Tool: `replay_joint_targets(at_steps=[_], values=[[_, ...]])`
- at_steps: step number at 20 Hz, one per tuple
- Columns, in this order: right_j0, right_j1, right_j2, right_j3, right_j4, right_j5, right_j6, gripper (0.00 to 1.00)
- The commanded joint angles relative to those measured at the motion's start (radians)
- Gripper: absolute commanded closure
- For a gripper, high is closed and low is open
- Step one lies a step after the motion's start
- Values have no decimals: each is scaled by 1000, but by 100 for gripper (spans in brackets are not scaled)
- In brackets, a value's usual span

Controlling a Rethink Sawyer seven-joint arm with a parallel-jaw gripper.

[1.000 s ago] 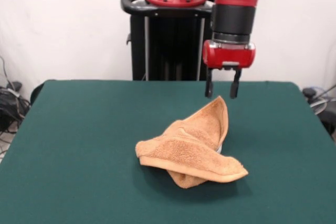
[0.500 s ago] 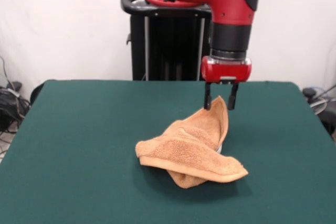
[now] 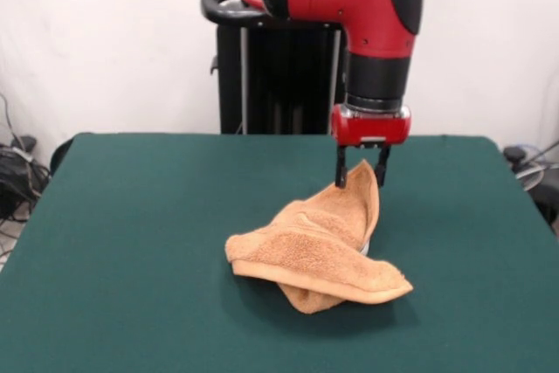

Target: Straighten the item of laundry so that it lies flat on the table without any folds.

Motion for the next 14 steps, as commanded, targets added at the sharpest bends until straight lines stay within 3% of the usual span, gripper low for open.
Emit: replay_joint_targets(at_steps=[1,14], values=[[-2,27,18,-69,-15,-47,155,0],[-6,28,26,-77,-16,-44,152,0]])
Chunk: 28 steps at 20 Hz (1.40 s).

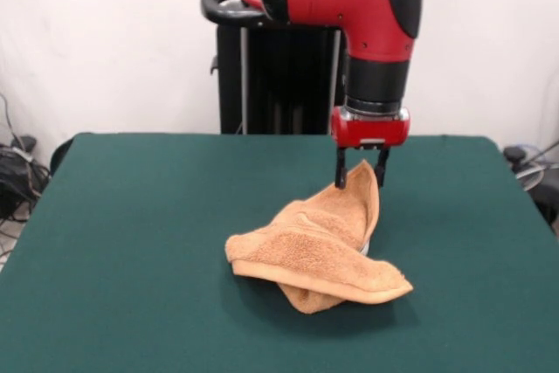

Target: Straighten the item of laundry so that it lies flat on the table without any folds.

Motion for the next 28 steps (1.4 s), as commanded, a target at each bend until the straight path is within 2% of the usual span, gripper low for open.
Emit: replay_joint_targets(at_steps=[1,2,8,13,19,28], values=[[-7,15,29,-72,-14,-49,157,0],[-6,15,28,-73,-18,-52,154,100],[-5,12,27,-73,-16,-51,156,100],[28,15,-4,-88,-7,-46,147,100],[-2,-2,21,-71,-11,-28,153,100],[-29,-200,55,-18,11,178,119,100]])
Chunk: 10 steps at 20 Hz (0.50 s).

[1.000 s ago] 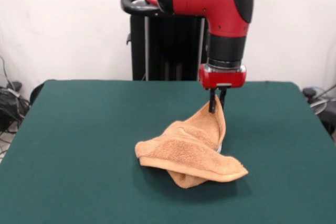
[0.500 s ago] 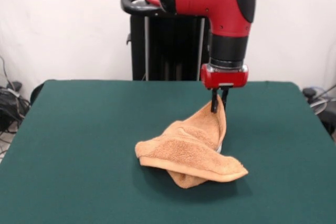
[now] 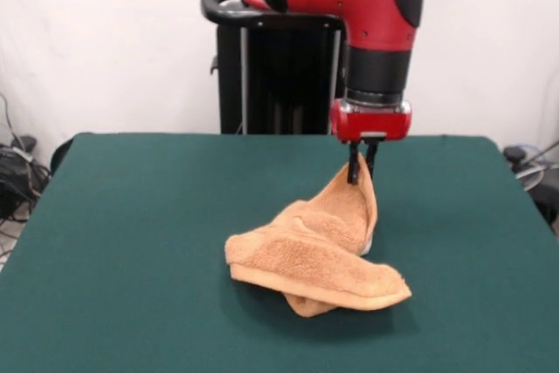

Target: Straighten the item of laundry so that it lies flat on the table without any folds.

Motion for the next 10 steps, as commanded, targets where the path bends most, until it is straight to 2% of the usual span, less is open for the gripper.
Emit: replay_joint_targets(at_steps=[1,10], values=[[-24,-161,57,-22,17,195,114,100],[-20,-249,62,-28,20,318,109,100]])
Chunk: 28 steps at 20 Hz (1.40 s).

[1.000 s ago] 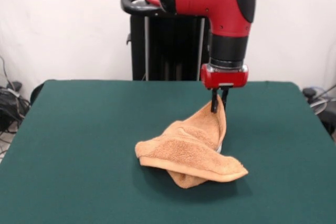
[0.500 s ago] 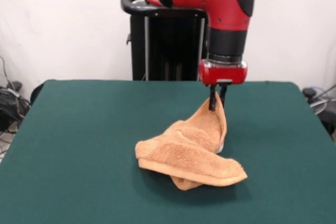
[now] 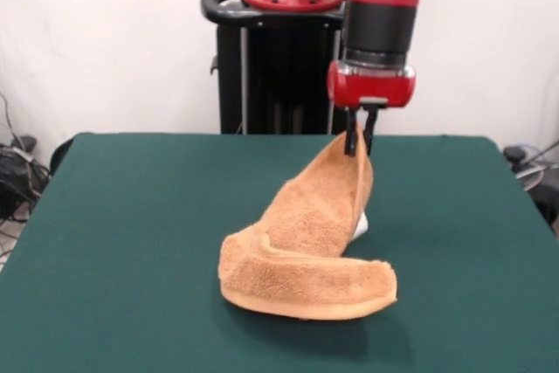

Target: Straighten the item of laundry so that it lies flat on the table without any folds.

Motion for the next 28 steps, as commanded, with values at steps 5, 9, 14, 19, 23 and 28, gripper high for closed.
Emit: replay_joint_targets(at_steps=[5,9,14,19,23,28], values=[[-26,-102,73,-32,19,175,105,100],[-31,-117,78,-39,20,201,100,100],[-21,-148,71,-61,22,266,86,100],[-4,-173,60,-77,29,326,94,100],[15,-194,45,-80,30,357,112,100],[40,-223,27,-87,33,413,132,100]])
